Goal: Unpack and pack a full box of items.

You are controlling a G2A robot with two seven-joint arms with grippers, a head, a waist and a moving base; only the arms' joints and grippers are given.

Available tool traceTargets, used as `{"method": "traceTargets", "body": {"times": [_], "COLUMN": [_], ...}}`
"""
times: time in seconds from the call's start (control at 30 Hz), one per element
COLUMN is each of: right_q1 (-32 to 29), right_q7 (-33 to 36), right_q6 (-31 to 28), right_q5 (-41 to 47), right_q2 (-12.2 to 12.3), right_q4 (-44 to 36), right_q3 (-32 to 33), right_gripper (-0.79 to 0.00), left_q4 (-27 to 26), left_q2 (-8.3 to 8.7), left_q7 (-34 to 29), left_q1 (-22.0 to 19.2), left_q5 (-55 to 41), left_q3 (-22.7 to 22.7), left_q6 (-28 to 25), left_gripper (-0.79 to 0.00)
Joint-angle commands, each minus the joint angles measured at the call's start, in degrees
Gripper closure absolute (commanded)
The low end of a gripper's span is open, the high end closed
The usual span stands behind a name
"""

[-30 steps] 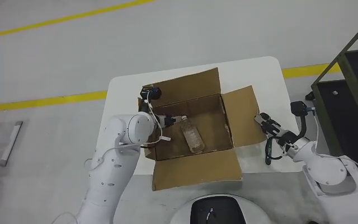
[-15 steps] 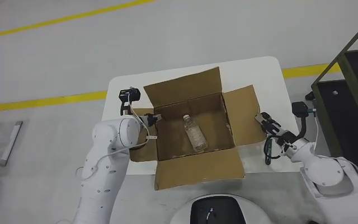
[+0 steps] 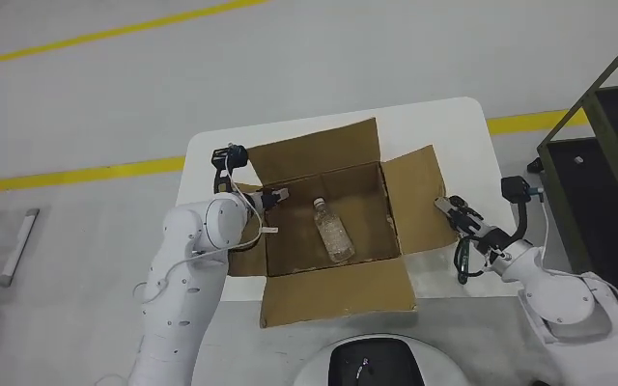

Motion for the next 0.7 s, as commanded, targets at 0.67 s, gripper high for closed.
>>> {"method": "traceTargets", "body": {"times": [0.67], "right_q1": [-12.0], "right_q7": [21.0], "right_q6": [15.6], "right_q5": [-34.8], "right_q2": [2.7], "right_q4": [-19.4], "right_q3": [11.0], "right_gripper": [-0.785], "left_q4": [-3.7], "left_q2": [-0.08], "left_q7": [0.3], "left_q1": [0.9], "left_q5": [-1.0], "left_q3": [0.0], "left_q6": [0.0], "left_gripper": [-0.785]}}
